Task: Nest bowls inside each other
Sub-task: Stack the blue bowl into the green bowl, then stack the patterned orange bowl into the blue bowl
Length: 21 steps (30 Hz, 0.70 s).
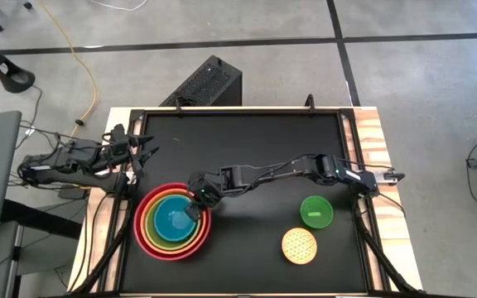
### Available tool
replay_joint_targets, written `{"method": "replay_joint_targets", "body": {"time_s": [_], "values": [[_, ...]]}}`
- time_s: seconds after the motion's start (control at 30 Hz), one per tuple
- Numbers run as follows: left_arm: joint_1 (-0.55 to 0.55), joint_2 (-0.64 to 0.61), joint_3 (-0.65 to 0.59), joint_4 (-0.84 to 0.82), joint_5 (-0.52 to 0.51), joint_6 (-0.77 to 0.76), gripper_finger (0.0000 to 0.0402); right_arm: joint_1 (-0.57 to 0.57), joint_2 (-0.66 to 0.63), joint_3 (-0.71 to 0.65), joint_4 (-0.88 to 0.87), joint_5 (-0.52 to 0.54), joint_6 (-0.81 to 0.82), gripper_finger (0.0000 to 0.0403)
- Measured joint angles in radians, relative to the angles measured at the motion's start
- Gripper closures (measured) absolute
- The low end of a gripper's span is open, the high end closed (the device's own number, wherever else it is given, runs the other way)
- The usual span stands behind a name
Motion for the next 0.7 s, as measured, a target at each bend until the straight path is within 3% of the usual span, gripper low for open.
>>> {"method": "replay_joint_targets", "body": {"time_s": [0.27, 0.43, 0.57, 0.63, 0.7], "values": [[0.0, 0.0, 0.0, -0.001, 0.004, 0.0, 0.0199, 0.0, -0.041, 0.013, -0.051, 0.004, -0.018, 0.0401], [0.0, 0.0, 0.0, -0.001, 0.038, -0.003, 0.0199, 0.03, -0.177, 0.02, -0.306, 0.02, -0.027, 0.0396], [0.0, 0.0, 0.0, -0.002, 0.06, -0.006, 0.0199, 0.102, -0.272, 0.019, -0.624, 0.202, 0.015, 0.0393], [0.0, 0.0, 0.0, -0.002, 0.072, -0.005, 0.0199, 0.151, -0.312, 0.018, -0.797, 0.331, 0.102, 0.0392], [0.0, 0.0, 0.0, -0.002, 0.087, -0.002, 0.0199, 0.189, -0.35, 0.018, -0.948, 0.382, 0.223, 0.0391]]}}
